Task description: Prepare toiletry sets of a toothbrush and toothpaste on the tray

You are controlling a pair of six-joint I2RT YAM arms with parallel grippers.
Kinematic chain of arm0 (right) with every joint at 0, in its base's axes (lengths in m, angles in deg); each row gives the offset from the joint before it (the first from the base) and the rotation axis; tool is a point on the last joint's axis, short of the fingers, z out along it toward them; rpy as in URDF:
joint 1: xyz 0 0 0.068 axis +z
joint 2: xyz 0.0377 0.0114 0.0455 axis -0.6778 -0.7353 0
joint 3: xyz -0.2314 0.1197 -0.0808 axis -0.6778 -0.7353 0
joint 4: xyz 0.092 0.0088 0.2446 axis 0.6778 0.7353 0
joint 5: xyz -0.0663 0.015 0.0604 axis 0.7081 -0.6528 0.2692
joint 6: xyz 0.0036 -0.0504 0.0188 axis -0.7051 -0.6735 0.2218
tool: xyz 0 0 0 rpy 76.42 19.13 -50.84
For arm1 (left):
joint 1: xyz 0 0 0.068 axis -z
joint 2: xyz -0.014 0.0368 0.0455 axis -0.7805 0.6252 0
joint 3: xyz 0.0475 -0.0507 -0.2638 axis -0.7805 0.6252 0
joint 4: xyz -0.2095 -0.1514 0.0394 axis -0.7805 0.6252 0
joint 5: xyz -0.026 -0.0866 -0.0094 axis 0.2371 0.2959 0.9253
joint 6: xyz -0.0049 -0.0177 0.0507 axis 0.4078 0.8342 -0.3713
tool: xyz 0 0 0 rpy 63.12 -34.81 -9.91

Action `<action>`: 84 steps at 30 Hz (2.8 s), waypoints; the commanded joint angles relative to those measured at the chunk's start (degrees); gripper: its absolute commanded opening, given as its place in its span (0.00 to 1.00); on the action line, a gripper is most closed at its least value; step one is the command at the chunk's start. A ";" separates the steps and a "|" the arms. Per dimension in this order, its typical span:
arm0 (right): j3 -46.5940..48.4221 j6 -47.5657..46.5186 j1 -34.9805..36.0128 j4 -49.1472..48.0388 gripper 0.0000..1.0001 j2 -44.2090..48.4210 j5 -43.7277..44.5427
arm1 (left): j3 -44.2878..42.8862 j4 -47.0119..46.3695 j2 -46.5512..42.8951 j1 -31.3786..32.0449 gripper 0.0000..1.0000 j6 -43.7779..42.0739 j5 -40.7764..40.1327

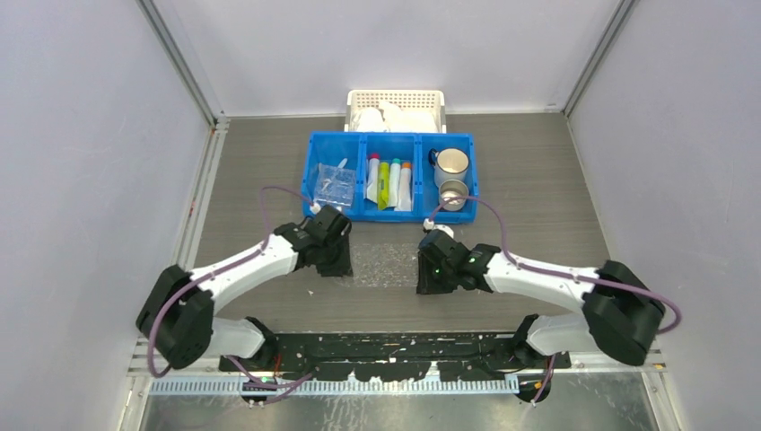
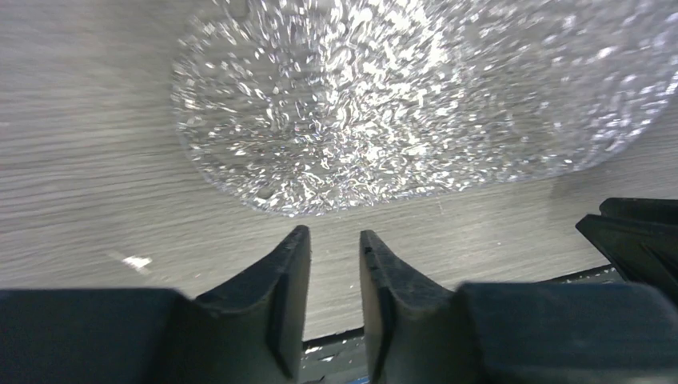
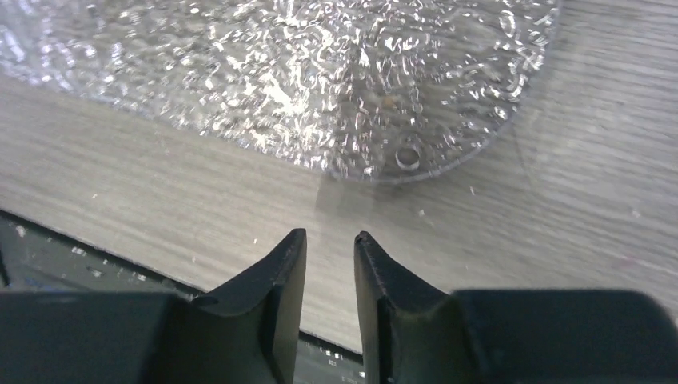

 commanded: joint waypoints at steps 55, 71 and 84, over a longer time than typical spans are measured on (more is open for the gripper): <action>1.66 -6.99 -0.11 5.77 0.42 7.51 -2.89 | -61.69 24.22 39.73 -15.56 0.33 -24.93 -14.24; 0.61 -5.98 -0.13 5.18 0.41 9.49 -3.81 | -63.10 30.19 29.53 -15.29 0.03 -23.54 -18.98; 8.23 -8.72 -0.16 16.62 0.41 14.36 0.22 | -66.93 47.26 18.54 -11.21 0.08 -18.09 -12.27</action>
